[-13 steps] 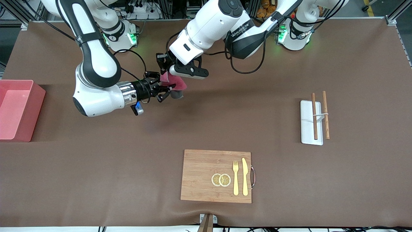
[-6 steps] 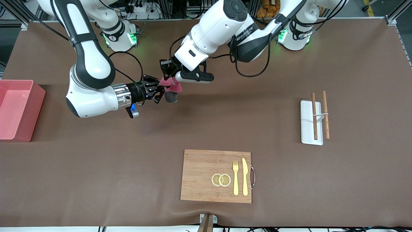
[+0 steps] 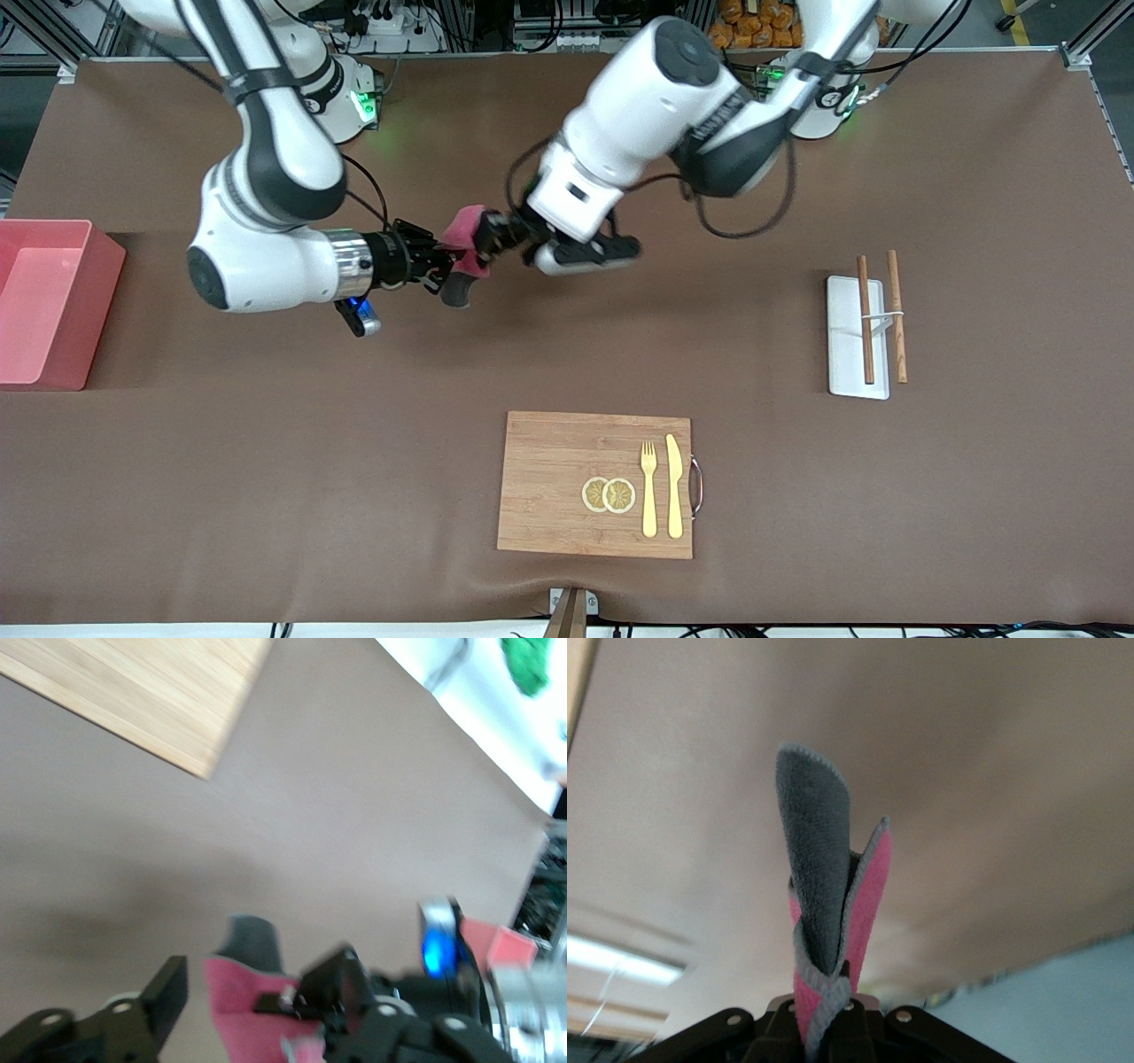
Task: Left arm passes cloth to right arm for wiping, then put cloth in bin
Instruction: 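Release the cloth with the left gripper while the right gripper wipes the table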
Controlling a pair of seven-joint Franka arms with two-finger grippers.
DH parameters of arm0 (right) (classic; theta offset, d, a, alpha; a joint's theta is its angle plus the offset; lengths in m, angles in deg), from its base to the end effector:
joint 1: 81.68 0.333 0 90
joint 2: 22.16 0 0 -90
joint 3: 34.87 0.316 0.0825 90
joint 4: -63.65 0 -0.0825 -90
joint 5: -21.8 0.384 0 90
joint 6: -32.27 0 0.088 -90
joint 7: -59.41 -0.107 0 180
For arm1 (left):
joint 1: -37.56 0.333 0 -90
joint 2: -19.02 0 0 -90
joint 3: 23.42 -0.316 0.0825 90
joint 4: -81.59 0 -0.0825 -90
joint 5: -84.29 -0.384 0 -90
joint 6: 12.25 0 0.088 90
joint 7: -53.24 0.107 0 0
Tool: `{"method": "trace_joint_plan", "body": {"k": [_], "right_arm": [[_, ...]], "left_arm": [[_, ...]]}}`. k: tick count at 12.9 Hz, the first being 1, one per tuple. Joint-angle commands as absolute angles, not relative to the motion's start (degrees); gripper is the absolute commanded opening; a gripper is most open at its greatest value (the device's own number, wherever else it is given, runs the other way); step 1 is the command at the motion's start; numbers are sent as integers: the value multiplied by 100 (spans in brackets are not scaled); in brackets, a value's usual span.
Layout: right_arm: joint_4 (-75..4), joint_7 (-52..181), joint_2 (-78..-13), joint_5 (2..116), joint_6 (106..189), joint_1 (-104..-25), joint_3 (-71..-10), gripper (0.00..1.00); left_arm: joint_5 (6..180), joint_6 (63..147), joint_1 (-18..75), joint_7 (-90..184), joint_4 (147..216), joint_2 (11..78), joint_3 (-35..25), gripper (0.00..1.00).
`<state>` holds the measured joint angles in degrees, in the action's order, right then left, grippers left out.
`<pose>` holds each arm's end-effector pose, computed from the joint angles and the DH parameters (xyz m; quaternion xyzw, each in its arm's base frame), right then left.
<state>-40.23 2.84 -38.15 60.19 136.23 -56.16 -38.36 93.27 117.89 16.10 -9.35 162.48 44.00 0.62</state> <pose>0.5403 0.2764 0.3822 -0.8593 0.3956 0.2886 0.1477 0.5411 -0.4735 0.5200 0.9389 0.2138 0.0110 0.2696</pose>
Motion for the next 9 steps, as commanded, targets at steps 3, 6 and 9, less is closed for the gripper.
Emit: {"method": "trace_joint_plan", "body": {"k": [3, 6, 9], "right_arm": [[-4032, 290, -4017, 4747, 14467, -5136, -3857, 0], [-4067, 298, -4228, 4196, 14644, -5196, -3857, 0], [-4435, 640, -4343, 3351, 14872, -5459, -3874, 0]], "left_arm": [[8678, 10309, 2857, -961, 16263, 4134, 93, 100], [8001, 9552, 3245, -741, 16263, 4134, 84, 100], [7603, 9244, 3824, -199, 16263, 4047, 101, 100]]}}
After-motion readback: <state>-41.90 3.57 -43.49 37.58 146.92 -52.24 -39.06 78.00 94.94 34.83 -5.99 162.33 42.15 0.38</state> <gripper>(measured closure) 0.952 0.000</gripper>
